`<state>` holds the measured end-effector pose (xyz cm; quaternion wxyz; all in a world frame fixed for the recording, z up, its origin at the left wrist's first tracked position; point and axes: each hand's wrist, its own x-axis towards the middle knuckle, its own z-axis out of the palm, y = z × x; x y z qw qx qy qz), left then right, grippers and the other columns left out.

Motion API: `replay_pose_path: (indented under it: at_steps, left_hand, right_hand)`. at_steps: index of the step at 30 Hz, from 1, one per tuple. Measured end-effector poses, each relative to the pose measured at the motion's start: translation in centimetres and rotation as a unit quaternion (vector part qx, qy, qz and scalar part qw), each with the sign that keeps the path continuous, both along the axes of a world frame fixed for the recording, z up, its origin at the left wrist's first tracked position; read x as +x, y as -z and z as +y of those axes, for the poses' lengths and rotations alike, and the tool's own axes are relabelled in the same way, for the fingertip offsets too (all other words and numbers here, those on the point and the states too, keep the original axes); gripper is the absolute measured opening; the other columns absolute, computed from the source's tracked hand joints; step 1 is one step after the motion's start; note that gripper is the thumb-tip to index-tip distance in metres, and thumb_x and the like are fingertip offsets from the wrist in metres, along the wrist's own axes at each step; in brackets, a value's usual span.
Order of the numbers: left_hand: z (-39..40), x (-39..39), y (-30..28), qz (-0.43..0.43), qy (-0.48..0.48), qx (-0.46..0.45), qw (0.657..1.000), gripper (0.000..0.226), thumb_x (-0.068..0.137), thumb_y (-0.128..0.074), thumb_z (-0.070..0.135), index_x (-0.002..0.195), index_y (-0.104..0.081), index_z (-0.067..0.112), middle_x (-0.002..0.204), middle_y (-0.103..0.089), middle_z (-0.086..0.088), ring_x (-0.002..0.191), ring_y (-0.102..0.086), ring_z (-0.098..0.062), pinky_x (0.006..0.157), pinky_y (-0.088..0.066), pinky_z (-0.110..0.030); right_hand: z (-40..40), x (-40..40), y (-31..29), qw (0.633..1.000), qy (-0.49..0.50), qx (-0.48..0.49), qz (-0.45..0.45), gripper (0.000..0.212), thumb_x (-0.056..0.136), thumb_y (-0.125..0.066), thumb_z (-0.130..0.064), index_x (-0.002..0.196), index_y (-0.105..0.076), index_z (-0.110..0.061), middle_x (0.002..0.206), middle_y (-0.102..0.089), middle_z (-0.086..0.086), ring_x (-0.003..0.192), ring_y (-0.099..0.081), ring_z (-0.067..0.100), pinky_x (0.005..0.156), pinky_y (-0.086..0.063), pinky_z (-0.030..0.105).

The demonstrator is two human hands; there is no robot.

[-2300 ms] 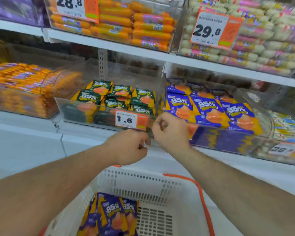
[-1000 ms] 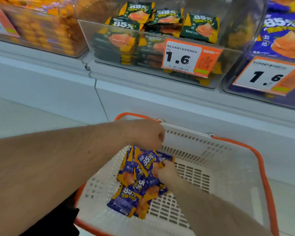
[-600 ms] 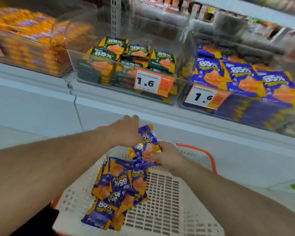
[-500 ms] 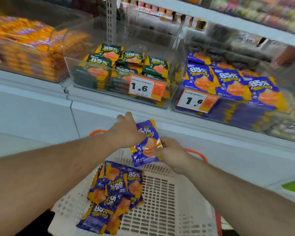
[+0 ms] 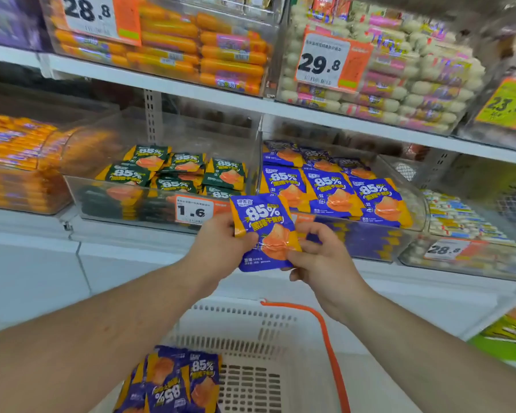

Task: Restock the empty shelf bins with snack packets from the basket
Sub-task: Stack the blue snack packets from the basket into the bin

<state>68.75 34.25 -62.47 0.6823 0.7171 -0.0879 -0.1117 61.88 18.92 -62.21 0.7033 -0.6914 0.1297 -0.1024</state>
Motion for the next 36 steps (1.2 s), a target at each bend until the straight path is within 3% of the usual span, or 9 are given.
replay_pose_path:
  at_steps: [4, 6, 9, 13, 17, 20, 25, 29, 36]
  left_hand:
    - [-3.3, 2.2, -2.9, -0.039, 0.005, 0.005, 0.999, 0.014, 0.093, -0.063, 0.018, 0.106, -0.061, 0.013, 0.099, -0.071, 0.003, 0.083, -0.069, -0.009, 0.069, -0.057, -0.028]
    - [-4.4, 3.6, -4.2, -0.15, -0.06, 0.076, 0.984, 0.027, 0.094, -0.062, 0.024, 0.117, -0.05, 0.015, 0.102, -0.058, 0.007, 0.086, -0.06, -0.003, 0.07, -0.051, -0.02]
    - [-5.4, 6.3, -4.8, -0.346, -0.102, 0.255, 0.897, 0.054, 0.092, -0.06, 0.034, 0.138, -0.04, 0.016, 0.125, -0.042, -0.002, 0.112, -0.049, -0.017, 0.095, -0.043, -0.033]
    - [-6.9, 9.4, -3.1, -0.381, -0.047, 0.414, 0.825, 0.063, 0.093, -0.055, 0.046, 0.144, -0.035, 0.015, 0.145, -0.028, -0.007, 0.127, -0.041, -0.028, 0.101, -0.041, -0.043]
    - [-7.1, 10.0, -1.4, -0.382, -0.049, 0.396, 0.834, 0.055, 0.094, -0.05, 0.045, 0.14, -0.037, 0.019, 0.152, -0.019, 0.006, 0.123, -0.047, -0.024, 0.083, -0.052, -0.045]
    - [-7.4, 10.0, -1.0, -0.386, -0.067, 0.399, 0.829, 0.056, 0.094, -0.046, 0.045, 0.142, -0.033, 0.02, 0.154, -0.017, 0.01, 0.122, -0.048, -0.021, 0.08, -0.053, -0.043]
    - [-7.6, 10.1, -0.9, -0.375, -0.068, 0.409, 0.829, 0.058, 0.095, -0.044, 0.045, 0.144, -0.03, 0.019, 0.154, -0.013, 0.011, 0.113, -0.054, -0.021, 0.078, -0.053, -0.042]
    - [-7.7, 10.1, -0.8, -0.376, -0.072, 0.402, 0.832, 0.055, 0.095, -0.045, 0.044, 0.142, -0.031, 0.019, 0.154, -0.014, 0.011, 0.111, -0.055, -0.02, 0.077, -0.055, -0.042]
    - [-7.7, 10.1, -0.6, -0.379, -0.074, 0.39, 0.836, 0.053, 0.095, -0.046, 0.044, 0.14, -0.031, 0.02, 0.153, -0.015, 0.01, 0.111, -0.055, -0.02, 0.077, -0.056, -0.044]
  right_hand:
    - [-2.1, 0.9, -2.5, 0.999, 0.03, 0.02, -0.035, 0.031, 0.09, -0.052, 0.014, 0.107, -0.063, -0.009, 0.095, -0.07, 0.002, 0.064, -0.058, 0.016, 0.05, -0.047, 0.022]
    - [-4.1, 2.0, -3.9, 0.996, 0.075, 0.01, -0.043, 0.031, 0.093, -0.051, 0.011, 0.107, -0.063, -0.014, 0.097, -0.069, -0.002, 0.059, -0.061, 0.012, 0.051, -0.049, 0.021]
    - [-7.7, 4.0, -5.8, 0.99, 0.127, -0.042, -0.042, 0.036, 0.092, -0.051, 0.01, 0.12, -0.06, -0.01, 0.11, -0.067, 0.01, 0.057, -0.059, 0.013, 0.057, -0.048, 0.025]
    - [-10.4, 7.1, -8.2, 0.983, 0.15, -0.106, -0.018, 0.043, 0.089, -0.049, 0.015, 0.122, -0.055, -0.01, 0.09, -0.062, 0.013, 0.051, -0.062, 0.018, 0.041, -0.049, 0.022]
    - [-11.7, 10.9, -9.6, 0.964, 0.156, -0.214, 0.003, 0.035, 0.088, -0.055, 0.01, 0.118, -0.063, -0.006, 0.089, -0.061, 0.008, 0.063, -0.049, 0.014, 0.037, -0.038, 0.013]
    - [-12.5, 13.9, -10.1, 0.954, 0.155, -0.255, 0.039, 0.03, 0.09, -0.051, 0.009, 0.117, -0.061, 0.004, 0.08, -0.061, 0.006, 0.065, -0.045, 0.017, 0.051, -0.034, 0.023]
    - [-13.9, 17.7, -9.2, 0.937, 0.099, -0.32, 0.1, 0.019, 0.089, -0.061, -0.003, 0.078, -0.055, -0.018, 0.085, -0.056, 0.001, 0.068, -0.052, 0.01, 0.06, -0.045, 0.02]
    - [-14.6, 19.5, -8.1, 0.845, 0.138, -0.49, 0.166, 0.018, 0.088, -0.062, -0.027, 0.089, -0.056, -0.01, 0.101, -0.061, 0.011, 0.095, -0.059, 0.029, 0.085, -0.053, 0.042]
    - [-15.1, 20.8, -7.3, 0.785, 0.124, -0.569, 0.211, 0.048, 0.092, -0.054, -0.051, 0.12, -0.057, -0.013, 0.124, -0.057, 0.012, 0.119, -0.049, 0.034, 0.105, -0.037, 0.048]
